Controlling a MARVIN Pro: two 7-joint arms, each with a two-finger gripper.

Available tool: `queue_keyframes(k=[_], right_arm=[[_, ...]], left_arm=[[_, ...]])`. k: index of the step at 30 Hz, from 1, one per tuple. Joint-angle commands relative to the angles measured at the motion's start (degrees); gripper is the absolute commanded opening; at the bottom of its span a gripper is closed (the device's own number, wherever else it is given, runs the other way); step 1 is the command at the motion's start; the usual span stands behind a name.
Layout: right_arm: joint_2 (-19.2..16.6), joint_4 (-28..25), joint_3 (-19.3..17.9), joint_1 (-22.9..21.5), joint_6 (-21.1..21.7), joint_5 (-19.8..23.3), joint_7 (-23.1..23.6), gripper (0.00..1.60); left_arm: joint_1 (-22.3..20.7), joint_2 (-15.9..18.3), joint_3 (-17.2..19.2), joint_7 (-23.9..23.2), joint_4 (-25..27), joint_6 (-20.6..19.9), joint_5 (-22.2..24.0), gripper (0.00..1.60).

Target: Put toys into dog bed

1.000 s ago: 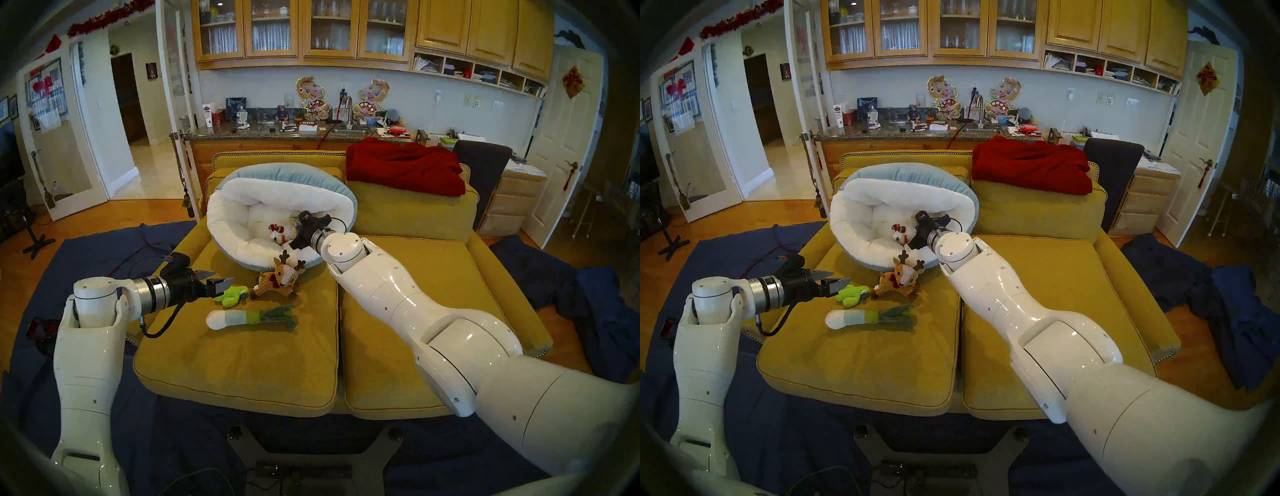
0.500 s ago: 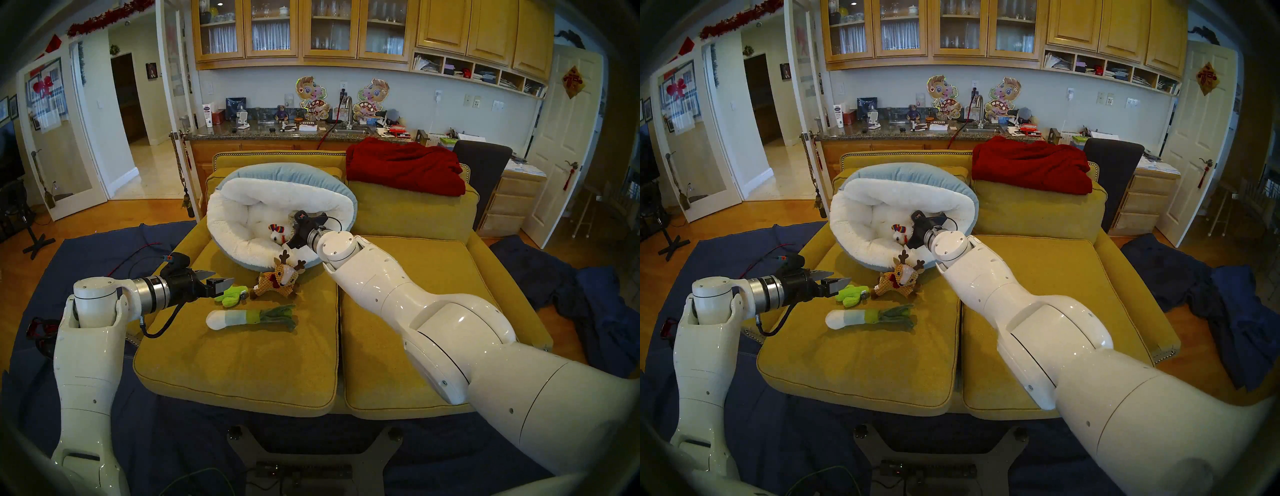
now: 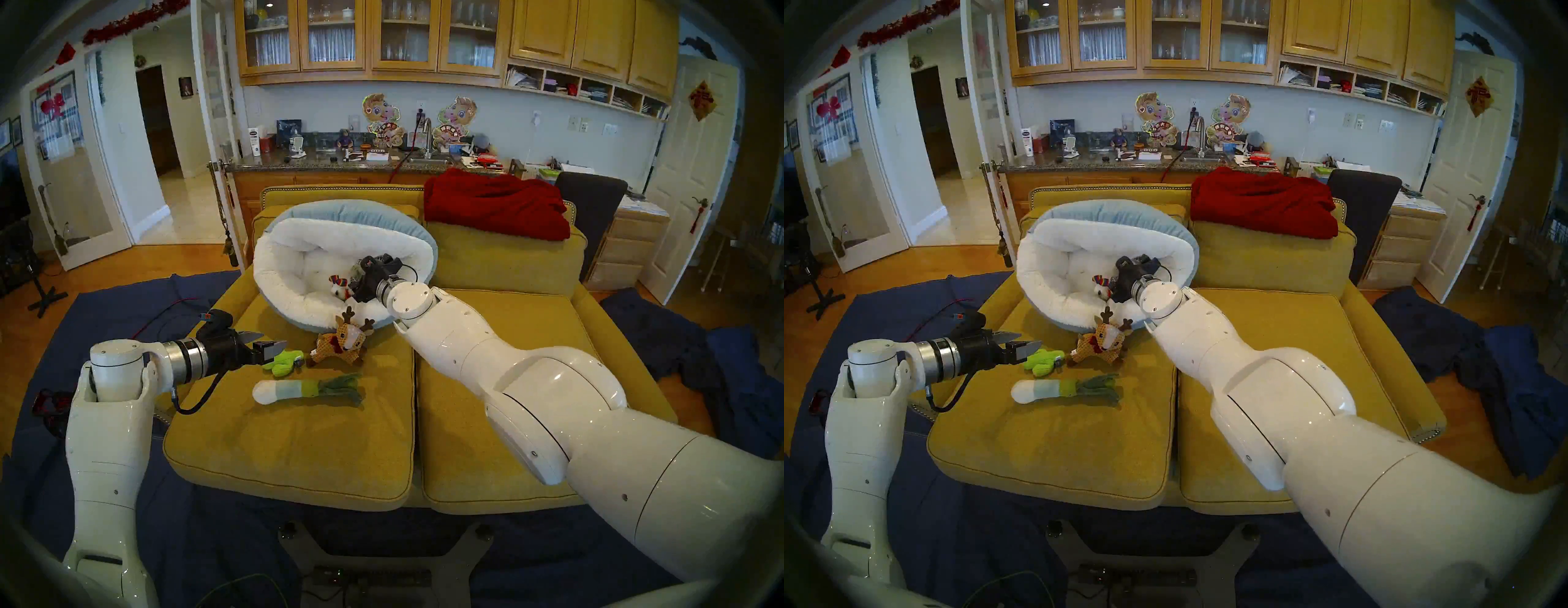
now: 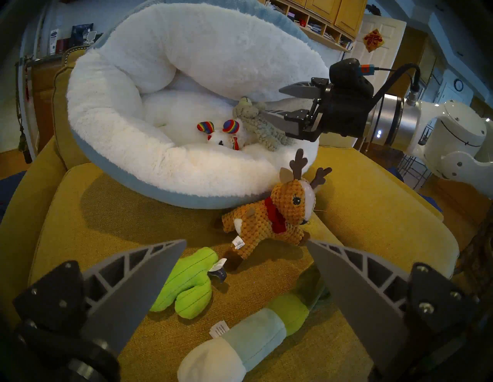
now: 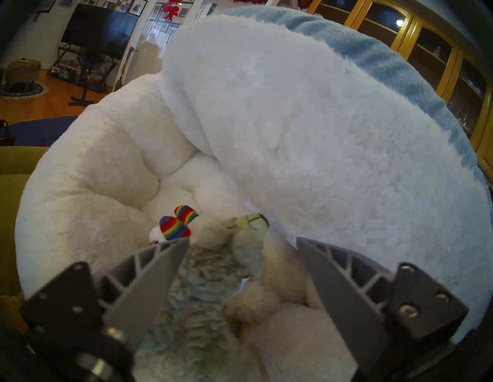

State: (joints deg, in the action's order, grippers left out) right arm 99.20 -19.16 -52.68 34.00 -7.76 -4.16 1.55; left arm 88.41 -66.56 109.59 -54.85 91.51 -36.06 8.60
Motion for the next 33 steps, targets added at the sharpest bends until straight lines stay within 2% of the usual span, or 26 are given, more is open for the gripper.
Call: queue_keyframes(k=[1, 5, 6, 8, 9, 13, 22, 33], right_arm=[[0.6, 0.5, -1.1, -3.1, -5.1, 0.5, -1.9, 1.60], [-0.2, 0.7, -2.7, -2.1, -8.7, 1.9, -0.5, 1.60], [-1.0, 0.3, -3.7, -1.3, -11.0, 3.1, 1.4, 1.60], [-1.7, -1.2, -4.3, -0.4, -10.9, 4.0, 2.7, 1.60], [-2.2, -1.6, -4.7, 0.1, -12.1, 4.5, 3.4, 1.60], [-4.6, -4.9, -5.8, 2.9, -12.6, 6.1, 7.1, 1.60], [-8.3, -8.0, -8.0, 6.8, -12.7, 8.9, 12.6, 1.60], [-11.6, -11.6, -10.6, 8.5, -14.2, 11.8, 18.7, 1.60]], left_arm=[[-1.5, 0.2, 0.2, -0.1, 1.4, 0.2, 0.4, 1.60], [-1.6, 0.2, 0.3, -0.1, 1.4, 0.1, 0.5, 1.60], [-1.6, 0.1, 0.3, -0.1, 1.5, 0.1, 0.5, 1.60], [-1.6, 0.1, 0.3, -0.1, 1.5, 0.1, 0.5, 1.60], [-1.6, 0.1, 0.3, -0.1, 1.5, 0.1, 0.5, 1.60], [-1.6, 0.2, 0.3, -0.1, 1.4, 0.1, 0.5, 1.60], [-1.4, 0.2, 0.2, -0.1, 1.2, 0.2, 0.4, 1.60], [-1.1, 0.2, 0.2, -0.1, 0.9, 0.2, 0.2, 1.60]])
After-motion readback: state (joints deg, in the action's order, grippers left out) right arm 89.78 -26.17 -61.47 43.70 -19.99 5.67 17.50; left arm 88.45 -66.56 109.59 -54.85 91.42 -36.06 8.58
